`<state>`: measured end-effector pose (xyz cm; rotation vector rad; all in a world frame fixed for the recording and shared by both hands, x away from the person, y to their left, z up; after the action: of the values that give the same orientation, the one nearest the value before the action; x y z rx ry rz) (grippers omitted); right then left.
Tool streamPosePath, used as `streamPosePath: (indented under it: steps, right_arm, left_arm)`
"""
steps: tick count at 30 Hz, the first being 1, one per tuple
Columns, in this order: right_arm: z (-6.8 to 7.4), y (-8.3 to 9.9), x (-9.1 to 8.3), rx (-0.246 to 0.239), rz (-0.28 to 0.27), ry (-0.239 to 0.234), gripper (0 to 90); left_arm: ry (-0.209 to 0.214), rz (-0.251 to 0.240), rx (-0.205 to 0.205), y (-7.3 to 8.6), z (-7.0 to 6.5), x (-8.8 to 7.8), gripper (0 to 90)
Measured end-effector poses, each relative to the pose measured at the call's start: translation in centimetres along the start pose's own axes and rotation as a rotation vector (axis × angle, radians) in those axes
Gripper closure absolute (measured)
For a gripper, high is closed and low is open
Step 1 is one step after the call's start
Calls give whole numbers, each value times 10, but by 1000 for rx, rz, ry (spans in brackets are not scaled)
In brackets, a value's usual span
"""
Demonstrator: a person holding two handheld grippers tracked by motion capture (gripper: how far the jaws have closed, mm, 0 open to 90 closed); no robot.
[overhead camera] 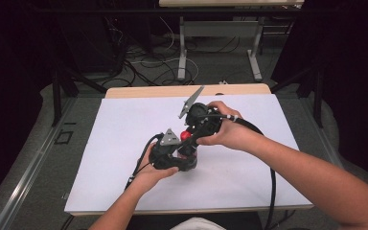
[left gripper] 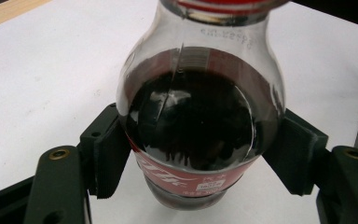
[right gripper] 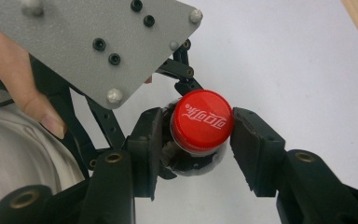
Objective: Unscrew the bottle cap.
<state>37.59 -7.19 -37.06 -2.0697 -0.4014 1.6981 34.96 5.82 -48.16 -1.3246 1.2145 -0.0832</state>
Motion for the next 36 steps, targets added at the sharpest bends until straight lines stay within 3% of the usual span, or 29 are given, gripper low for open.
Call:
streamPosePath:
  steps: [13,16,22,25,29,33,34,36]
  right_arm:
    - [-4,-6,6,-27,0,-32,602]
    - [-8,-7,6,-56,5,-53,606]
    - [-13,-7,5,-185,15,-130,609]
    - [-15,-6,4,-275,5,-167,610]
    - [-18,-4,3,-354,-26,-203,609]
    - [-18,-3,3,-360,-14,-197,565]
    - [-18,-3,4,-325,-16,-183,471]
    - [-17,-2,3,-254,-5,-154,426]
  left_arm:
    - [11,7,5,0,-4,2,300]
    - [14,6,5,1,-4,2,300]
    - [26,11,16,1,-5,2,300]
    - [33,9,26,1,-7,1,300]
    - [35,14,29,1,-8,1,300]
    - [34,13,25,1,-7,2,300]
    - [33,20,19,1,-7,2,300]
    - [22,12,14,1,-5,2,300]
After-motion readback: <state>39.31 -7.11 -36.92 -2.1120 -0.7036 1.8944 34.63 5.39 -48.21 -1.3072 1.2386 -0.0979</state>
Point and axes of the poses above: each handheld gripper's, and its own axes: x roughly forward along the jaws, y roughly out of its underside, z roughly to its left, the point moved 2 cm from there along x, roughly forward along the jaws, and after that the axes turned 13 degrees about -x, right-handed, at the moved point
